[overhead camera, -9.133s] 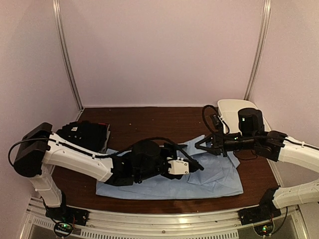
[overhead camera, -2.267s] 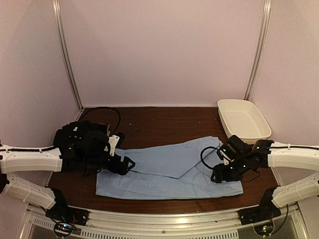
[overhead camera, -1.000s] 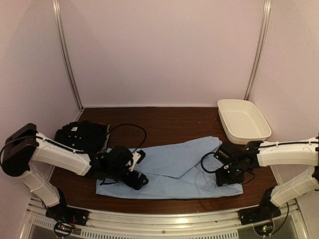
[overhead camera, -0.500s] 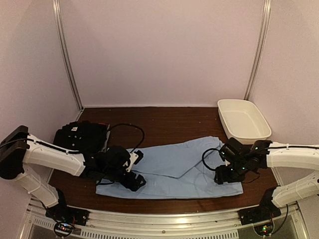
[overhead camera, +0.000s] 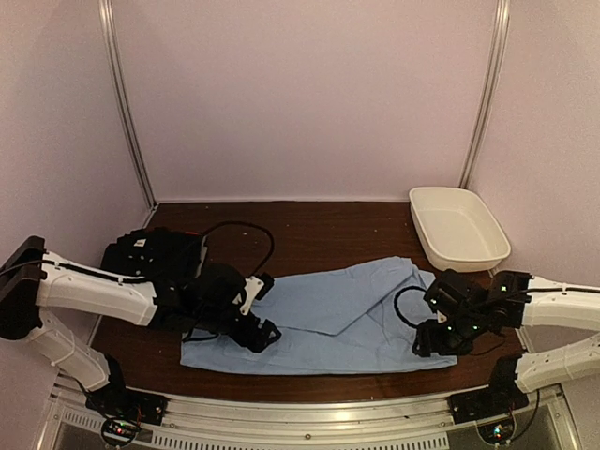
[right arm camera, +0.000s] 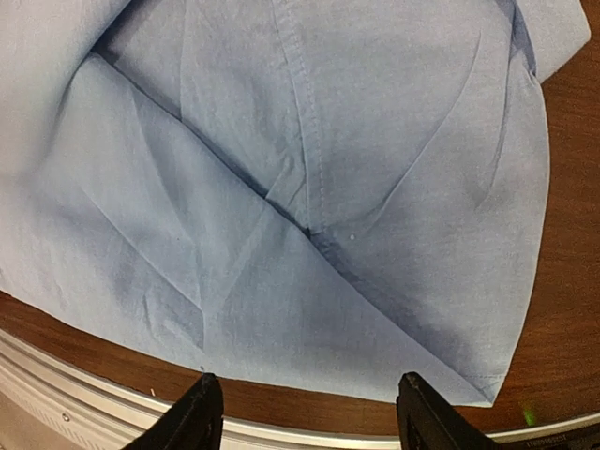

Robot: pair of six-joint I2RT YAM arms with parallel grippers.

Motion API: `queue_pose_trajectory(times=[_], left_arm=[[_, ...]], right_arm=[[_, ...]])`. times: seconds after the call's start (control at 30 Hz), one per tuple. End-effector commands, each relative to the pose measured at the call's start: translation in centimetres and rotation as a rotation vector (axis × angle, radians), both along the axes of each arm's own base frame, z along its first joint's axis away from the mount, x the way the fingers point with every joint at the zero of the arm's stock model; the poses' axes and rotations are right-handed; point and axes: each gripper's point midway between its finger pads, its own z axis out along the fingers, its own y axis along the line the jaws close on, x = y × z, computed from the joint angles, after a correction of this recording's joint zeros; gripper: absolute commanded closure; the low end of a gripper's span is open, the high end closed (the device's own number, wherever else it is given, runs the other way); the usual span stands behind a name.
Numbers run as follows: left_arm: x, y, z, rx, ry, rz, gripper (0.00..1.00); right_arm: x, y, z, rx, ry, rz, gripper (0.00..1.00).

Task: Fold and stack the long sleeve shirts
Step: Smooth out the rectangle-folded shirt at the center of the board.

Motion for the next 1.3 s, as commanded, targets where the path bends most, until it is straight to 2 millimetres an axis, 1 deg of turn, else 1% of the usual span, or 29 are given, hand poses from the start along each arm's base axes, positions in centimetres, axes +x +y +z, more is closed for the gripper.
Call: queue_pose_trajectory(times=[0.0, 0.17, 0.2, 0.3, 0.4, 0.5, 0.6, 0.67, 0.9, 1.27], left_arm=[[0.6, -1.8, 1.0, -0.025, -0.022, -0.03, 0.07], [1.2, -2.9, 1.0, -0.019, -0.023, -0.047, 0.07], [0.9, -3.3, 1.0, -0.031, -0.007, -0.07, 0.07], [0.9, -4.2, 1.3, -0.038, -0.007, -0.102, 0.07], [1.0, -4.8, 1.4, -0.04, -0.011, -0.121, 0.07], [1.0, -5.3, 1.2, -0.037, -0.004, -0.139, 0.07], [0.7, -5.6, 1.1, -0.045, 0.009, -0.157, 0.07], [0.6, -5.8, 1.0, -0.049, 0.014, -0.169, 0.07], [0.6, -5.5, 0.8, -0.022, -0.001, -0.181, 0.07], [0.5, -5.6, 0.6, -0.024, 0.007, -0.188, 0.07]], right_arm=[[-1.4, -0.6, -0.6, -0.047, 0.035, -0.075, 0.36], [-1.7, -1.3, -1.2, -0.133, 0.038, -0.146, 0.36], [-1.6, -1.3, -1.2, -0.133, 0.037, -0.161, 0.36], [-1.6, -1.1, -1.5, -0.105, 0.039, -0.208, 0.35], [-1.5, -1.2, -1.7, -0.084, 0.032, -0.258, 0.35], [-1.3, -0.8, -1.9, -0.056, 0.028, -0.288, 0.36], [-1.6, -1.7, -2.2, -0.103, 0.038, -0.317, 0.36], [-1.7, -2.1, -2.1, -0.129, 0.035, -0.331, 0.36], [-2.0, -3.1, -2.4, -0.126, 0.027, -0.374, 0.36], [-1.6, -3.2, -2.7, -0.139, 0.003, -0.384, 0.37]])
